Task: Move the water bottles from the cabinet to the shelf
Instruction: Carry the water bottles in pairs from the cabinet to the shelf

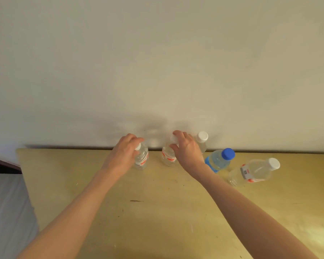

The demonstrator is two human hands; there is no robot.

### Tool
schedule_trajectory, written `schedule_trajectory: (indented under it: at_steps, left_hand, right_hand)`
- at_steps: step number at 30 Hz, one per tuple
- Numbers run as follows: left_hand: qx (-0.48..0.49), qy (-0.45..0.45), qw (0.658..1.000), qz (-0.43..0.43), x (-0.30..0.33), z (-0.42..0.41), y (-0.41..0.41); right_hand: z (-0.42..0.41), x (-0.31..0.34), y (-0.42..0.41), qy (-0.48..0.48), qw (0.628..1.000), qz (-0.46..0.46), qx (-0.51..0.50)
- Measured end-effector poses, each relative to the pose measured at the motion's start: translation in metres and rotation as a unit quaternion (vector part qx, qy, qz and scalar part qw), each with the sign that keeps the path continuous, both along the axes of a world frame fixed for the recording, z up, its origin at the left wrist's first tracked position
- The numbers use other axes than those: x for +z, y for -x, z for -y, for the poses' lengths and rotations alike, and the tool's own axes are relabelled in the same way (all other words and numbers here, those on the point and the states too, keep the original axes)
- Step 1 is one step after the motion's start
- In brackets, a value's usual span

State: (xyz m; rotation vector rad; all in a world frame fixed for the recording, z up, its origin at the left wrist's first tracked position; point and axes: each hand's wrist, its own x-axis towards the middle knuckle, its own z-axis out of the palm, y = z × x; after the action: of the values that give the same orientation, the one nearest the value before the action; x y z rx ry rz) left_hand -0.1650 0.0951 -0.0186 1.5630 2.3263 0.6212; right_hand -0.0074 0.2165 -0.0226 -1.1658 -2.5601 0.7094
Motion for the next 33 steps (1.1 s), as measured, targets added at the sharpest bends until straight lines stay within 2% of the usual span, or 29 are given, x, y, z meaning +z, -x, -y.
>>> schedule_trajectory:
  at_steps: [5, 8, 13, 19, 22, 26, 33]
  left_hand:
    - [-0.003, -0.008, 1.000, 0.011, 0.004, 0.023, -0.001]
    - [-0.013, -0.019, 0.999, 0.035, 0.004, 0.042, -0.006]
    - [-0.062, -0.023, 0.996, 0.065, 0.005, 0.068, -0.012]
    - [-0.202, 0.004, 0.974, 0.104, 0.009, 0.106, -0.049]
    - [-0.299, 0.010, 0.947, 0.115, 0.011, 0.131, -0.087]
    - [-0.424, 0.011, 0.897, 0.128, 0.025, 0.160, -0.144]
    - [-0.615, -0.021, 0.782, 0.099, 0.054, 0.237, -0.263]
  right_hand:
    - [0.026, 0.002, -0.014, -0.013, 1.000, -0.015, 0.005]
    - [0.051, 0.000, -0.028, -0.016, 0.999, -0.027, -0.024]
    - [0.111, 0.001, -0.059, 0.002, 0.989, -0.058, -0.136]
    - [0.220, 0.009, -0.115, 0.017, 0.949, -0.085, -0.303]
    - [0.278, 0.012, -0.152, 0.001, 0.921, -0.081, -0.381]
    - [0.355, 0.021, -0.200, -0.029, 0.862, -0.090, -0.498]
    - [0.518, 0.039, -0.285, -0.093, 0.752, -0.093, -0.646]
